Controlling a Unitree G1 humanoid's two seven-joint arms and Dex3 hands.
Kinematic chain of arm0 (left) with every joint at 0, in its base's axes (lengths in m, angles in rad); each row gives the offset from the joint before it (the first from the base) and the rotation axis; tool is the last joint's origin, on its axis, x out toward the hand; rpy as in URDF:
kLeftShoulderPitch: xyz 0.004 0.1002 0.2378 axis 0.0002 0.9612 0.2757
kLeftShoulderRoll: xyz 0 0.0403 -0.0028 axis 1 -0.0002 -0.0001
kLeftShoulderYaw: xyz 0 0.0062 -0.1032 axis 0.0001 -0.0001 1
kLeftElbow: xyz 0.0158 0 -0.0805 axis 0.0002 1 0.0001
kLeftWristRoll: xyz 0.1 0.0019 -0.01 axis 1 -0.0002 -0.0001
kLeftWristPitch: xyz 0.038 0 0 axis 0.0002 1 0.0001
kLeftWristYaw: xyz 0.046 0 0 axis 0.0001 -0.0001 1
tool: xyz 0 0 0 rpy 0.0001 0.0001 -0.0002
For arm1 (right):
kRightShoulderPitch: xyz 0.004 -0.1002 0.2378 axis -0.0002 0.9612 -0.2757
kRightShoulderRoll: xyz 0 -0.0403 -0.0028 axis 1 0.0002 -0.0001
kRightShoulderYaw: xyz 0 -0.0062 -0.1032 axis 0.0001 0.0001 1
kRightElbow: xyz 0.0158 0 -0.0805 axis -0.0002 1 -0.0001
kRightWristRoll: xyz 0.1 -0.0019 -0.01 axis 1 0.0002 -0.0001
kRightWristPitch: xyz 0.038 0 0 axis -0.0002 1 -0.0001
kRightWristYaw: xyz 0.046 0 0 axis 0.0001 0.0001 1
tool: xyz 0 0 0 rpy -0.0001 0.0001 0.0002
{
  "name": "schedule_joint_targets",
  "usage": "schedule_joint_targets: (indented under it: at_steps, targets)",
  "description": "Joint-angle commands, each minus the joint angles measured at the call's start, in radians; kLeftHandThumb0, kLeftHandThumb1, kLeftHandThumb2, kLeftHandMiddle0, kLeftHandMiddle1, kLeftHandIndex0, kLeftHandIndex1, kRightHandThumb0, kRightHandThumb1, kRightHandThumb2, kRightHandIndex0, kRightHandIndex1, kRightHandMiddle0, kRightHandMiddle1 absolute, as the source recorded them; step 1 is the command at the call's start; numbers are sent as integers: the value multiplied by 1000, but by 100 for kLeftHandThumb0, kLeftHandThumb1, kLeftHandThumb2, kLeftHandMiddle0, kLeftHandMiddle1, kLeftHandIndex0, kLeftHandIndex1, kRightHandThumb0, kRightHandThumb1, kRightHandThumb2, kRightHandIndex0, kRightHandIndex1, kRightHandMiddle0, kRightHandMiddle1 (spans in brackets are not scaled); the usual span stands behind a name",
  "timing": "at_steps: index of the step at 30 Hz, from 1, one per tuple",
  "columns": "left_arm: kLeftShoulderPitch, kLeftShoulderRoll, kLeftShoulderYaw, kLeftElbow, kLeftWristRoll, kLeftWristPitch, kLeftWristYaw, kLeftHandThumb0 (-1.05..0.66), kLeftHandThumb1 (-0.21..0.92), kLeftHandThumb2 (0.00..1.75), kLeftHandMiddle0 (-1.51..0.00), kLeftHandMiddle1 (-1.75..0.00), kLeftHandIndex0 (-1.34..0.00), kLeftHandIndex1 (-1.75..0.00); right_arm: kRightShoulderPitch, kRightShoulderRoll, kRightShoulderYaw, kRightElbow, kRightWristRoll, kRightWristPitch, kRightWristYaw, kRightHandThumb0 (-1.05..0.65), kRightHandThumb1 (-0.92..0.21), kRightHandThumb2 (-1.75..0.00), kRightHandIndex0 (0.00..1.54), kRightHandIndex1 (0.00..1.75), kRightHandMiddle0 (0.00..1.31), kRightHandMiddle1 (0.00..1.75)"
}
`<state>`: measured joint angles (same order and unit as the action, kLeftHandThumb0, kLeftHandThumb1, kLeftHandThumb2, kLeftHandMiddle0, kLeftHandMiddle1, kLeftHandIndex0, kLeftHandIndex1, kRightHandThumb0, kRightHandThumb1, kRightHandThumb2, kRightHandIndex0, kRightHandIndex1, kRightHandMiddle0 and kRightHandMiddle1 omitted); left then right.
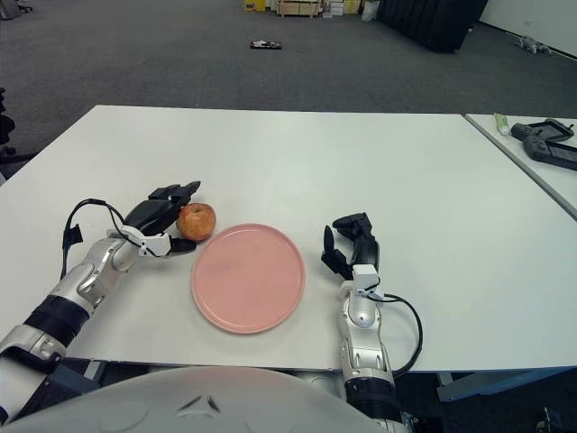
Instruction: Put the apple into the plate.
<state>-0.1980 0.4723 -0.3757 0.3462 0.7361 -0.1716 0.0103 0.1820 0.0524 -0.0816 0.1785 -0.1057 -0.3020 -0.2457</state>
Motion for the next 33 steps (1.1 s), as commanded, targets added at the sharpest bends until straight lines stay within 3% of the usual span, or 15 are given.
schedule_joint_targets:
  at_steps: [1,10,12,13,14,16,18,19,21,25,28,33]
  targets:
    - [-13,-3,-29,32,27,-2,3,-105,87,40,0,-29,0,-36,15,6,-6,12,4,33,-5,-38,-70,-84,57,126,32,175]
    - [-38,-5,-57,64,48,-2,24,-105,91,36,0,-35,0,-46,21,11,-8,5,11,30,-4,-38,-70,-84,57,126,33,175]
    - [-44,-6,-62,73,50,-6,31,-105,91,34,0,-54,0,-67,23,14,-8,1,13,34,-5,-38,-70,-84,57,127,33,175]
    - [-46,-5,-65,76,50,-9,35,-104,90,33,0,-70,0,-90,24,15,-8,0,12,36,-6,-38,-70,-84,57,127,33,175]
    - [-47,-4,-67,78,51,-11,40,-104,90,33,0,-76,0,-98,25,16,-8,-1,12,37,-6,-38,-70,-84,57,127,33,175]
    - [-50,-3,-72,86,52,-19,52,-104,88,33,0,-104,0,-133,26,16,-8,-2,10,37,-7,-38,-70,-84,57,127,33,175]
    - [-55,0,-76,95,54,-29,64,-101,81,44,0,-130,-5,-154,26,15,-8,-2,7,36,-7,-38,-70,-84,57,127,33,175]
    - [-56,2,-78,99,54,-34,68,-98,73,53,-5,-146,-12,-161,26,15,-8,-1,7,35,-7,-38,-70,-84,57,127,33,175]
    - [-57,5,-80,101,53,-40,68,-93,63,64,-15,-160,-22,-168,28,13,-7,-2,6,31,-6,-38,-69,-85,58,127,33,175]
    - [-60,8,-83,101,47,-32,41,-80,43,85,-43,-172,-46,-173,29,12,-7,1,10,22,-1,-38,-66,-88,59,127,35,175]
    - [-59,6,-79,94,41,-15,23,-74,36,91,-57,-174,-56,-174,30,13,-8,2,13,16,1,-38,-66,-89,59,127,35,175]
    - [-49,-6,-61,87,15,7,21,-71,37,94,-85,-174,-67,-175,29,14,-9,5,15,12,2,-38,-66,-89,59,127,35,175]
